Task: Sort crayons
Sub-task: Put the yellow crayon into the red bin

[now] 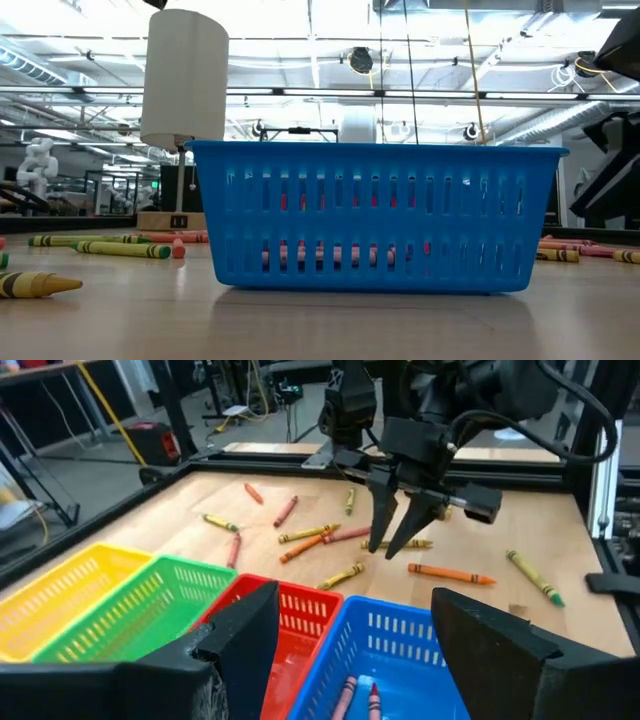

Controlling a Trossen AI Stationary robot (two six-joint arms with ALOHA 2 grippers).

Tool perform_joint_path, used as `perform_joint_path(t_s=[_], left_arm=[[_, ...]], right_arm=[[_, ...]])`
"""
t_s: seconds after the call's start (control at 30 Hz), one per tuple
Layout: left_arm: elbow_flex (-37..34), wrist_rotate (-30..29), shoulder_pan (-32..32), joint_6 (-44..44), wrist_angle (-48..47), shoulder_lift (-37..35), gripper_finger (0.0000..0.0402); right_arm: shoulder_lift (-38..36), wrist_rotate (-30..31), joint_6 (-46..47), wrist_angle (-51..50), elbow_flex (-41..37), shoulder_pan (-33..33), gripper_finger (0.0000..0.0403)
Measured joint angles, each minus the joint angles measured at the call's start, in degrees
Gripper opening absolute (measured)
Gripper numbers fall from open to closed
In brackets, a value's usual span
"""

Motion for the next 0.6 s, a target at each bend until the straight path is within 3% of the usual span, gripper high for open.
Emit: perform_joint_path(t_s=[0.23, 0.6], left_arm=[[0.0, 0.0, 0.3, -1.9, 0.0, 0.0, 0.0263], [0.0, 2.2, 0.3, -6.2, 0.0, 0.0, 0.0263]], right_arm=[[0.0, 2.1, -2.5, 0.4, 0.0, -0.8, 0.0074], [0.0, 4.1, -3.9, 0.7, 0.0, -2.3, 0.0139]])
